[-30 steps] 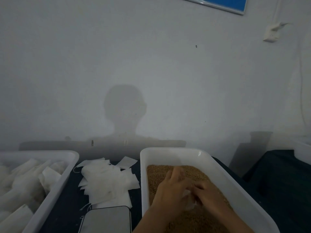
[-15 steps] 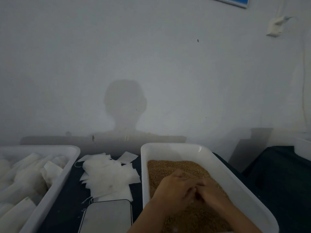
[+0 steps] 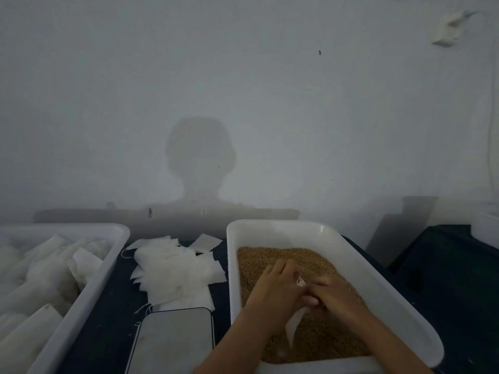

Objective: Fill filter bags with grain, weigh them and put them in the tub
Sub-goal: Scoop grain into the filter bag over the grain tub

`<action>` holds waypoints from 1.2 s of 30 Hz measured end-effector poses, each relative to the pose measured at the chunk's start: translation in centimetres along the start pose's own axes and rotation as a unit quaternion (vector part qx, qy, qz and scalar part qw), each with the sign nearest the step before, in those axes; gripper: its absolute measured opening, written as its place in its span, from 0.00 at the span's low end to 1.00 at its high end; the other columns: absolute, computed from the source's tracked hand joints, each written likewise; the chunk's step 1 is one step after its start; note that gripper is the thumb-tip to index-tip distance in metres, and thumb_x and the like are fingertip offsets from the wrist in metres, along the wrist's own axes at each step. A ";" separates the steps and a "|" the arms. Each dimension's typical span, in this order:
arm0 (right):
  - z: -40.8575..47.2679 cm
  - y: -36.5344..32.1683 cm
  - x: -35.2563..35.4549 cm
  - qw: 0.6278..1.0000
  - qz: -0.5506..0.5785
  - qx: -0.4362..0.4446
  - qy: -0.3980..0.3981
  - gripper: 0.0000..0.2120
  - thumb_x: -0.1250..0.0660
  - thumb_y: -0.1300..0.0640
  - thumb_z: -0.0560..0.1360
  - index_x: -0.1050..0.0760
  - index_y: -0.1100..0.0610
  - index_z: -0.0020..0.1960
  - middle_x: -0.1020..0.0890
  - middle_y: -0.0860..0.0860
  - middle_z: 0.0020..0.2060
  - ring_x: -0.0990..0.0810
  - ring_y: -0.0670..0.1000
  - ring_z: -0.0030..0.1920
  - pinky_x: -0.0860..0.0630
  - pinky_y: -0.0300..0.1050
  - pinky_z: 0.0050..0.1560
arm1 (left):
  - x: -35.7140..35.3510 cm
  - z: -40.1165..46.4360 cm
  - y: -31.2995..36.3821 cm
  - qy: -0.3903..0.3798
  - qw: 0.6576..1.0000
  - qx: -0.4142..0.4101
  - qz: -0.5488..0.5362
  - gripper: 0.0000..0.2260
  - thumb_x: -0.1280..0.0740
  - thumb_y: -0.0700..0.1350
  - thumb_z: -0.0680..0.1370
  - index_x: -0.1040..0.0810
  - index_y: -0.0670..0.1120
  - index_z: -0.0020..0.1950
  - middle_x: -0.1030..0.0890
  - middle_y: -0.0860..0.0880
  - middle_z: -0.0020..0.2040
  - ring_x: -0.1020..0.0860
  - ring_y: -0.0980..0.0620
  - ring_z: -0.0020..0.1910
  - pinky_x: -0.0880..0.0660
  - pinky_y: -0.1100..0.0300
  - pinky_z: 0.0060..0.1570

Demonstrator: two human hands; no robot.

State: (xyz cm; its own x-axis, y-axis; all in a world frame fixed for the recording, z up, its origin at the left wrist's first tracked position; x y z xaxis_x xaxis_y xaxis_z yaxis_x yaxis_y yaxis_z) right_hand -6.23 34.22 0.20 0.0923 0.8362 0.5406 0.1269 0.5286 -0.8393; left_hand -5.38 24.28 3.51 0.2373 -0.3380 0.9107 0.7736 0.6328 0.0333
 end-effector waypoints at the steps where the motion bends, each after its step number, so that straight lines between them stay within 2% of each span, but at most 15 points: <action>1: -0.1 -0.1 -0.1 1.000 0.005 0.003 -0.006 0.15 0.37 0.61 0.77 0.25 0.61 0.32 0.25 0.54 0.25 0.27 0.51 0.27 0.32 0.39 0.27 | -0.2 -0.2 -0.3 -0.007 1.000 0.020 0.011 0.24 0.52 0.60 0.79 0.25 0.47 0.59 0.33 0.46 0.59 0.36 0.49 0.59 0.36 0.55 0.59; 3: -0.2 -0.3 -0.2 1.000 0.007 0.005 -0.013 0.15 0.37 0.60 0.78 0.24 0.62 0.34 0.25 0.54 0.25 0.28 0.51 0.27 0.32 0.37 0.26 | -0.3 -0.5 -1.0 -0.004 0.998 0.057 -0.004 0.22 0.55 0.58 0.81 0.28 0.48 0.60 0.35 0.46 0.59 0.34 0.49 0.57 0.35 0.57 0.57; 6: -0.2 -0.4 -0.2 1.000 -0.011 0.010 -0.009 0.13 0.39 0.61 0.78 0.24 0.64 0.36 0.26 0.55 0.27 0.29 0.49 0.26 0.33 0.36 0.25 | -0.4 -0.6 -1.4 -0.004 0.996 0.085 -0.041 0.17 0.53 0.54 0.83 0.31 0.49 0.61 0.32 0.45 0.57 0.29 0.47 0.52 0.32 0.57 0.49; 9: -0.1 -0.3 0.0 1.000 -0.019 0.009 0.003 0.17 0.39 0.62 0.78 0.26 0.60 0.30 0.26 0.51 0.24 0.30 0.47 0.24 0.34 0.36 0.25 | -0.4 -0.6 -1.4 -0.011 0.995 0.087 -0.052 0.15 0.52 0.54 0.83 0.31 0.49 0.59 0.28 0.44 0.54 0.26 0.45 0.50 0.32 0.55 0.44; 13: -0.1 0.2 0.6 0.999 0.029 -0.024 0.027 0.21 0.38 0.64 0.77 0.29 0.56 0.25 0.29 0.49 0.20 0.32 0.46 0.20 0.35 0.38 0.23 | -0.1 -0.4 -1.3 -0.029 0.994 0.083 -0.063 0.21 0.46 0.63 0.78 0.26 0.49 0.56 0.29 0.48 0.57 0.28 0.48 0.55 0.32 0.54 0.48; 15: -0.3 0.2 0.9 0.998 0.027 -0.038 0.046 0.18 0.37 0.62 0.77 0.27 0.58 0.29 0.27 0.48 0.21 0.30 0.43 0.19 0.33 0.34 0.20 | 0.6 -0.4 -0.9 -0.006 0.994 0.064 -0.086 0.23 0.41 0.66 0.74 0.25 0.49 0.55 0.33 0.50 0.61 0.30 0.52 0.57 0.31 0.56 0.48; 18: -0.3 0.1 0.8 0.997 0.046 -0.040 0.040 0.14 0.37 0.61 0.78 0.24 0.60 0.33 0.24 0.50 0.22 0.29 0.45 0.21 0.33 0.34 0.21 | 1.9 -0.5 0.0 0.050 0.994 0.014 -0.092 0.16 0.36 0.59 0.73 0.25 0.48 0.52 0.35 0.52 0.64 0.32 0.53 0.60 0.30 0.60 0.44; 22: -0.2 0.1 0.7 0.992 0.112 -0.039 0.029 0.14 0.38 0.60 0.79 0.23 0.63 0.37 0.22 0.51 0.24 0.29 0.46 0.23 0.33 0.36 0.24 | 2.2 -0.6 0.5 0.067 0.994 -0.005 -0.088 0.12 0.39 0.51 0.76 0.25 0.45 0.53 0.28 0.50 0.58 0.31 0.50 0.58 0.28 0.58 0.44; 24: -0.1 0.1 1.8 0.996 0.030 -0.019 0.085 0.14 0.40 0.58 0.79 0.24 0.59 0.36 0.21 0.50 0.28 0.27 0.46 0.27 0.31 0.36 0.29 | 2.0 -0.5 0.0 0.065 0.994 0.022 -0.088 0.11 0.41 0.48 0.77 0.26 0.44 0.54 0.26 0.48 0.57 0.31 0.50 0.59 0.27 0.57 0.49; 26: -0.1 0.2 3.0 0.980 -0.139 0.001 0.142 0.11 0.40 0.55 0.79 0.27 0.55 0.40 0.22 0.50 0.35 0.26 0.46 0.35 0.28 0.38 0.37 | 1.7 -0.6 -1.5 0.072 0.989 0.091 -0.095 0.11 0.42 0.45 0.78 0.28 0.45 0.58 0.26 0.49 0.58 0.31 0.51 0.59 0.29 0.60 0.53; 27: 0.0 0.4 3.0 0.970 -0.201 0.000 0.139 0.08 0.39 0.53 0.79 0.29 0.54 0.42 0.23 0.50 0.38 0.26 0.47 0.38 0.27 0.40 0.42 | 1.7 -0.7 -2.5 0.082 0.982 0.134 -0.102 0.11 0.43 0.44 0.79 0.30 0.46 0.60 0.26 0.49 0.58 0.31 0.52 0.58 0.30 0.61 0.53; 29: 0.1 1.4 2.1 0.957 -0.280 -0.033 0.076 0.11 0.35 0.48 0.76 0.32 0.54 0.48 0.25 0.49 0.43 0.28 0.48 0.43 0.30 0.43 0.46 | 2.0 -1.2 -4.2 0.112 0.964 0.212 -0.115 0.09 0.44 0.42 0.80 0.31 0.46 0.60 0.26 0.50 0.57 0.30 0.53 0.56 0.31 0.63 0.52; 32: 0.1 3.0 0.8 0.917 -0.390 -0.080 -0.015 0.23 0.34 0.46 0.75 0.34 0.57 0.64 0.23 0.51 0.54 0.26 0.49 0.51 0.30 0.44 0.48 | 2.7 -2.1 -5.8 0.163 0.932 0.286 -0.148 0.03 0.44 0.41 0.80 0.33 0.47 0.52 0.26 0.51 0.48 0.30 0.56 0.48 0.33 0.66 0.44; 34: 0.1 2.3 0.6 0.894 -0.444 -0.058 -0.018 0.14 0.38 0.50 0.78 0.30 0.56 0.60 0.23 0.50 0.50 0.24 0.49 0.51 0.30 0.40 0.42 | 3.2 -2.6 -6.4 0.194 0.913 0.318 -0.163 0.02 0.44 0.42 0.81 0.34 0.47 0.52 0.28 0.52 0.44 0.32 0.56 0.44 0.35 0.66 0.40; 36: 0.0 1.5 0.5 0.884 -0.467 -0.028 -0.011 0.08 0.42 0.51 0.80 0.27 0.53 0.48 0.24 0.47 0.43 0.25 0.46 0.43 0.32 0.38 0.38 | 3.8 -3.2 -6.9 0.228 0.895 0.342 -0.173 0.04 0.45 0.42 0.81 0.32 0.45 0.54 0.28 0.52 0.44 0.32 0.55 0.44 0.36 0.65 0.39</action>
State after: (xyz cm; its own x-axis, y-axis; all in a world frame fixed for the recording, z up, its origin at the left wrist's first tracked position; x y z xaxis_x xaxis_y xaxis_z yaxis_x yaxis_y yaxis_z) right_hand -5.96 35.37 -0.78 -0.0986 0.0413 0.9943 0.1868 0.9821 -0.0223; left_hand -7.97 16.41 5.42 0.3897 -0.7468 0.5390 0.3427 0.6608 0.6678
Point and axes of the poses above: each hand's wrist, its own z-axis towards the middle knuckle, its own x-axis out of the back of the hand, y = z × x, the point moved 9 cm from there along z, towards the middle knuckle
